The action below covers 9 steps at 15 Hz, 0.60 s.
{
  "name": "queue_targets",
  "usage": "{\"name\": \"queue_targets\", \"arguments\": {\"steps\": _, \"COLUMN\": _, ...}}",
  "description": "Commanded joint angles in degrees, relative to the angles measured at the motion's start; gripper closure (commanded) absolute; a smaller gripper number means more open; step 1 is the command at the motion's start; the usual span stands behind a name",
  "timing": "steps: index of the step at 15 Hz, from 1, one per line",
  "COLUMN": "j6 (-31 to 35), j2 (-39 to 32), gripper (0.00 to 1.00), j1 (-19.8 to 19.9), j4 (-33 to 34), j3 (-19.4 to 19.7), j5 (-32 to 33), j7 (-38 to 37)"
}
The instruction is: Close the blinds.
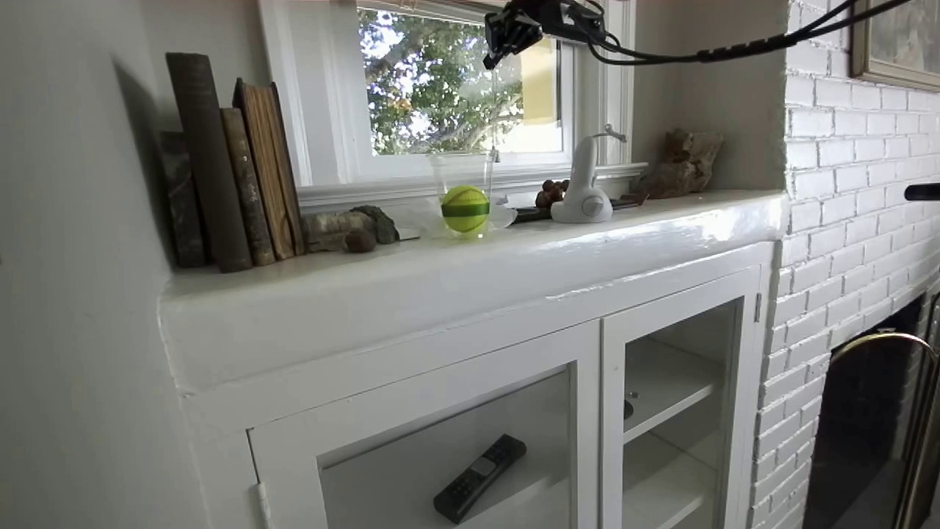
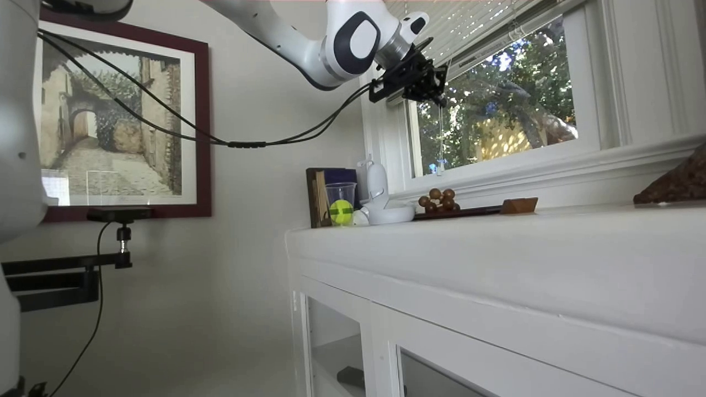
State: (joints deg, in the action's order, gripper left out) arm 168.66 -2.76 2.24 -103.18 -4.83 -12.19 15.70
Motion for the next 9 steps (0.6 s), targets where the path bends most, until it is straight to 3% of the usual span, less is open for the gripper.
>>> {"name": "queue_targets", "arguments": {"steps": 1, "j6": -2.35, "j2": 0.28, "gripper": 1.00, "j1": 0.91, "j4": 1.35, "j3": 0.65, "j5": -0.79, "j7": 1.44}}
{"name": "queue_targets", "arguments": {"steps": 9, "j6": -4.55, "j2": 0.35, "gripper": 1.00, "j1": 2.73, "j4": 6.91, "j3": 4.13, "j5": 1.64, "j7": -1.21}}
